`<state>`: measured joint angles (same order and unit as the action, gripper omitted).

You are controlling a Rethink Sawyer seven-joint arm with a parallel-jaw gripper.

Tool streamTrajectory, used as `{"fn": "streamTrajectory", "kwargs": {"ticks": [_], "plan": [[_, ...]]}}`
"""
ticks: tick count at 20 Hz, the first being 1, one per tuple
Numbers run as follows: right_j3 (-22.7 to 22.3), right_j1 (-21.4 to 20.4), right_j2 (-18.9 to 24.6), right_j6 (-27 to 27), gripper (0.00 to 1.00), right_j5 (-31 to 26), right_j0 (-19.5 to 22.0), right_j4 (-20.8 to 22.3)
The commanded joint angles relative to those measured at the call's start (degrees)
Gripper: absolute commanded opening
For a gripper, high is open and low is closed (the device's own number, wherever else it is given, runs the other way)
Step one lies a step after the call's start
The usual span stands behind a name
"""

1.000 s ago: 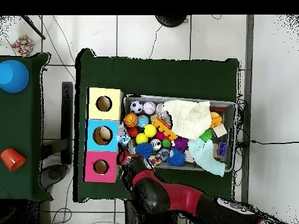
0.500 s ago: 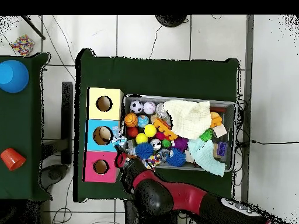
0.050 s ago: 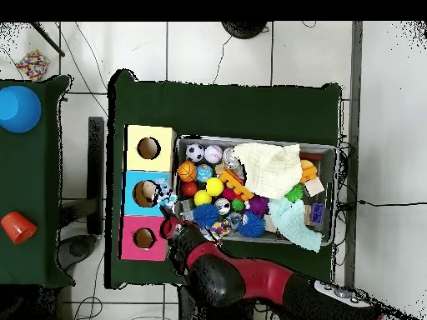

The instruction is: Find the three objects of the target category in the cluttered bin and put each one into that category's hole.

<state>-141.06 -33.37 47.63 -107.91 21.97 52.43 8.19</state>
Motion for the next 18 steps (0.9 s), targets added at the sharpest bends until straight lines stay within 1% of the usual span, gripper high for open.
{"fn": "streamTrajectory", "kwargs": {"ticks": [1,3,6,9,12,16,18], "plan": [[4.5,-2.3,-2.6,-11.7,0.00,-2.1,-3.9,-3.9],[6.4,-1.2,-2.9,-9.2,0.00,-5.0,-4.3,-3.0],[7.5,-2.8,-3.9,-6.8,0.00,-9.8,-5.0,-3.7],[9.0,-4.8,-4.0,-3.9,0.00,-17.4,-4.7,-4.5],[10.3,-6.8,-4.1,-2.6,0.00,-23.8,-4.5,-5.4],[12.3,-11.4,-7.7,-2.0,0.00,-32.9,-7.0,-6.3],[13.5,-12.8,-9.7,-2.2,0.00,-36.0,-8.5,-6.1]]}}
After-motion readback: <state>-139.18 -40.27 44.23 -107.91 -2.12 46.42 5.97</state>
